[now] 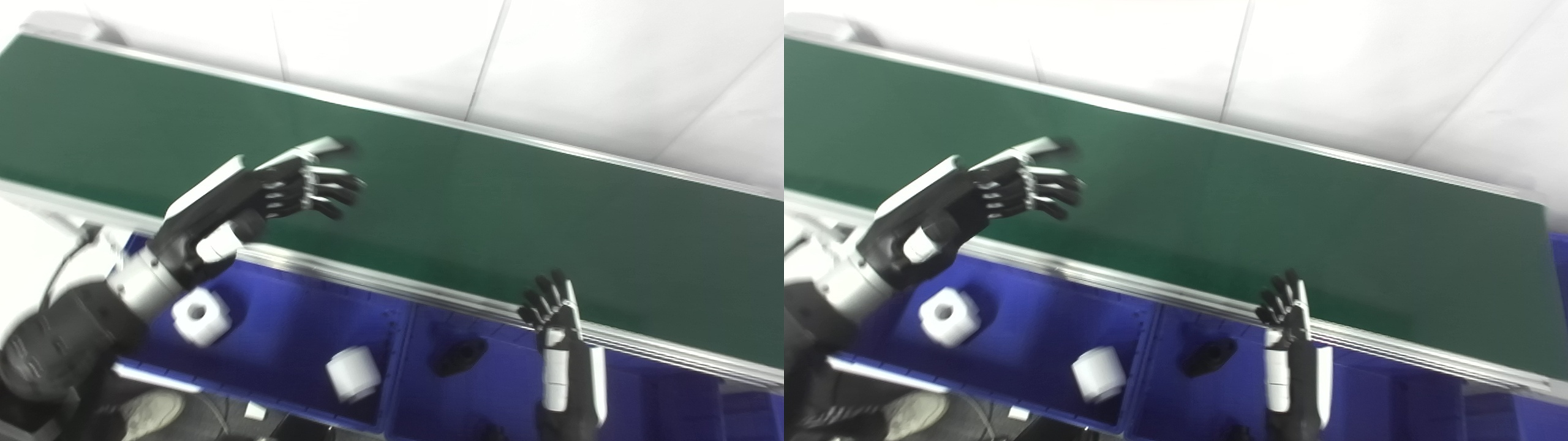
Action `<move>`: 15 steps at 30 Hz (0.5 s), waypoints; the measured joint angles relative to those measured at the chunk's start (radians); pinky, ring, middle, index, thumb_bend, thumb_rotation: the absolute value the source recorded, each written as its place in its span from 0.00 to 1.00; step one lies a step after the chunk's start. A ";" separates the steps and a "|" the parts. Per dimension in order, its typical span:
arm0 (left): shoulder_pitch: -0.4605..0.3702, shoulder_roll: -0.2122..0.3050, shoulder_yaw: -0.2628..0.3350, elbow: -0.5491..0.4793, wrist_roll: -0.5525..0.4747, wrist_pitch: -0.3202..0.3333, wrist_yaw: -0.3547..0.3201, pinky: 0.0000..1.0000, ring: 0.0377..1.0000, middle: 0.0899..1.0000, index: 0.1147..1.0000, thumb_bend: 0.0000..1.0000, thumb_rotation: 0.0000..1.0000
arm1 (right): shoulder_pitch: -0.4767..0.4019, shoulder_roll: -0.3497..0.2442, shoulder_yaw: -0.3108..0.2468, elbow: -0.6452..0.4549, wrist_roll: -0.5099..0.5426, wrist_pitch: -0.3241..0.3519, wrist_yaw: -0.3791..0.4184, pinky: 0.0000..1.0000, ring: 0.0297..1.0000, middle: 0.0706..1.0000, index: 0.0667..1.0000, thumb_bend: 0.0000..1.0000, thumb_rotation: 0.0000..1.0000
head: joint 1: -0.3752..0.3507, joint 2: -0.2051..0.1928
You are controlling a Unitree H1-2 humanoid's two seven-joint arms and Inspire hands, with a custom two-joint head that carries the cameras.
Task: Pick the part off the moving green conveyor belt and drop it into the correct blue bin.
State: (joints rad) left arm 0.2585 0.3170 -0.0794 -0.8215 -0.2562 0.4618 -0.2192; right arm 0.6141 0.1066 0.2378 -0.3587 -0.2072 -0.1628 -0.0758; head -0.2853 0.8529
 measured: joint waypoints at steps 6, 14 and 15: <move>0.163 -0.143 -0.124 -0.023 0.134 0.000 0.133 0.98 0.98 1.00 1.00 0.58 1.00 | 0.000 -0.003 0.017 0.016 -0.026 -0.008 -0.035 0.84 0.89 0.94 0.97 0.73 1.00 | -0.115 -0.021; 0.197 -0.195 -0.233 0.069 0.278 -0.109 0.115 1.00 1.00 1.00 1.00 0.67 1.00 | -0.003 -0.010 0.037 0.017 -0.049 -0.008 -0.081 0.85 0.90 0.95 0.99 0.68 1.00 | -0.146 -0.023; 0.193 -0.190 -0.232 0.086 0.289 -0.138 0.113 1.00 1.00 1.00 1.00 0.67 1.00 | -0.004 -0.010 0.037 0.017 -0.050 -0.008 -0.090 0.85 0.90 0.95 0.99 0.68 1.00 | -0.146 -0.023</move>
State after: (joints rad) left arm 0.4516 0.1274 -0.3119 -0.7356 0.0325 0.3243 -0.1066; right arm 0.6104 0.0966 0.2749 -0.3420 -0.2574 -0.1706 -0.1656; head -0.4310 0.8299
